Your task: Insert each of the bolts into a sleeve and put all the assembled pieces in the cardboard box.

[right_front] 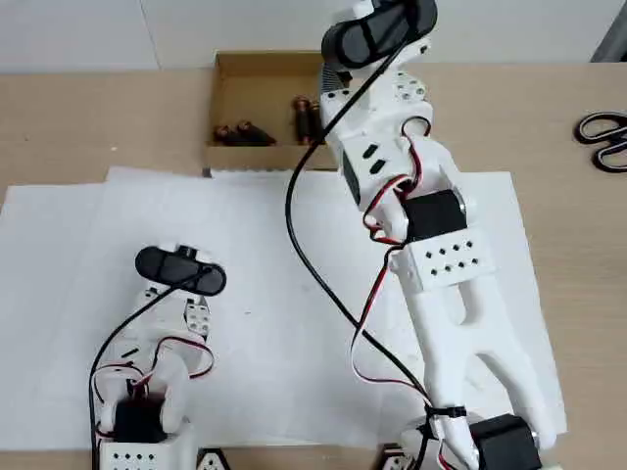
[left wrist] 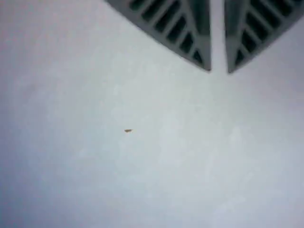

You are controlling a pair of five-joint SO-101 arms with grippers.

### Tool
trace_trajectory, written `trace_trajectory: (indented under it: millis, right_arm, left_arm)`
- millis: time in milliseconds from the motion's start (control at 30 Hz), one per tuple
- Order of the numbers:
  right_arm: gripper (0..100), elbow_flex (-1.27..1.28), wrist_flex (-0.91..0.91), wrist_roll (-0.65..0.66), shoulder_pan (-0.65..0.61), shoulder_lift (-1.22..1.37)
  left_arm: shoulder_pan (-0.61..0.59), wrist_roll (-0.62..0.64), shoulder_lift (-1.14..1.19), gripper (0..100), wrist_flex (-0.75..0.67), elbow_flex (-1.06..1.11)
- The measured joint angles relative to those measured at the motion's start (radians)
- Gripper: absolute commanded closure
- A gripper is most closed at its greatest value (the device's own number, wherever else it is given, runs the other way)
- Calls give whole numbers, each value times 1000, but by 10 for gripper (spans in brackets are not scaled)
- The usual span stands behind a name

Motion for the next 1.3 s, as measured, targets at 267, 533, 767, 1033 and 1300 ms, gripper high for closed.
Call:
trace_trajectory:
  millis: [267, 533, 767, 1033, 1300]
  right_arm:
    - [996, -54, 2, 0, 2, 63]
    - [996, -390, 75, 0, 0, 310]
    - [996, -649, 104, 0, 0, 568]
    - [995, -852, 104, 0, 0, 891]
    - [994, -997, 106, 0, 2, 1091]
  left_arm:
    - [0, -8, 0, 993, 9, 0]
    - [0, -8, 0, 993, 9, 0]
    - [0, -8, 0, 993, 9, 0]
    - [0, -8, 0, 993, 9, 0]
    - [0, -8, 0, 993, 9, 0]
